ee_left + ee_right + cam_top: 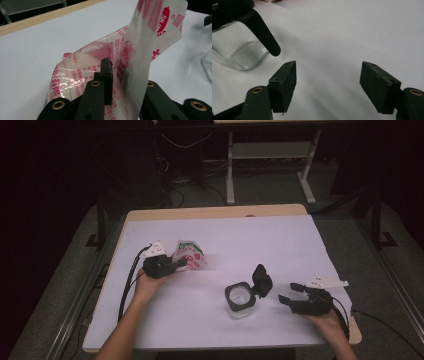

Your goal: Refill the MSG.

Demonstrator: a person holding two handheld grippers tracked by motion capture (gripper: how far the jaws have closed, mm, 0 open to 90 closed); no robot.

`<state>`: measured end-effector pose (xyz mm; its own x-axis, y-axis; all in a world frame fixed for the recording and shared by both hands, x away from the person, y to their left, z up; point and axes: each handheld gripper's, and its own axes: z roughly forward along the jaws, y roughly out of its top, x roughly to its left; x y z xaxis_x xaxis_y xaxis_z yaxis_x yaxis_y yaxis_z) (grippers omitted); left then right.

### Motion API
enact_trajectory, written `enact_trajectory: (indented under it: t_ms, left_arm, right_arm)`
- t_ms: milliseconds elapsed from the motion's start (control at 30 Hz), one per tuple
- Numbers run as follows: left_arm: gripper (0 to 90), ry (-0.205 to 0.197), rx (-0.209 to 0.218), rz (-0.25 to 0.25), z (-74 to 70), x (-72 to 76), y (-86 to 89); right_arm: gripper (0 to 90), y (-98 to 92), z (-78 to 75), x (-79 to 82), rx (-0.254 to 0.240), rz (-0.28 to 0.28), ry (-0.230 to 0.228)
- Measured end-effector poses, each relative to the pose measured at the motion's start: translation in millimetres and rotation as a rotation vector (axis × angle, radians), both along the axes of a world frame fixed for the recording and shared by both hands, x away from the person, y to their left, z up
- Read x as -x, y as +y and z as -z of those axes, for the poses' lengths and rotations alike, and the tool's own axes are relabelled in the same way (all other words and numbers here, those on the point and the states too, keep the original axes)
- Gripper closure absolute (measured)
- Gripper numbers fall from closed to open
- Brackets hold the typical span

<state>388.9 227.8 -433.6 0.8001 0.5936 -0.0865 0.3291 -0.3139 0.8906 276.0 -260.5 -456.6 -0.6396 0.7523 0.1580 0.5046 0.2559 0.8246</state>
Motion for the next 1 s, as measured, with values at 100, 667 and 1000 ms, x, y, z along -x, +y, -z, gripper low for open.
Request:
enact_trajectory:
  t_ms: [100, 667, 1000]
  left_arm:
    - [89.4, 0.004, 0.008, 0.014, 0.3, -1.2, 2.1]
    - [90.0, -0.006, 0.131, -0.038, -18.0, -0.1, 29.9]
    - [90.0, 0.021, 0.138, -0.021, -36.2, 14.1, 36.5]
  right_arm:
    - [29.1, 0.4, 0.1, -0.1, 0.003, -0.002, 0.000]
    - [29.1, -0.4, 0.0, -0.2, -0.002, 0.001, 0.002]
    - [29.1, -0.3, -0.2, 0.5, -0.001, 0.003, -0.012]
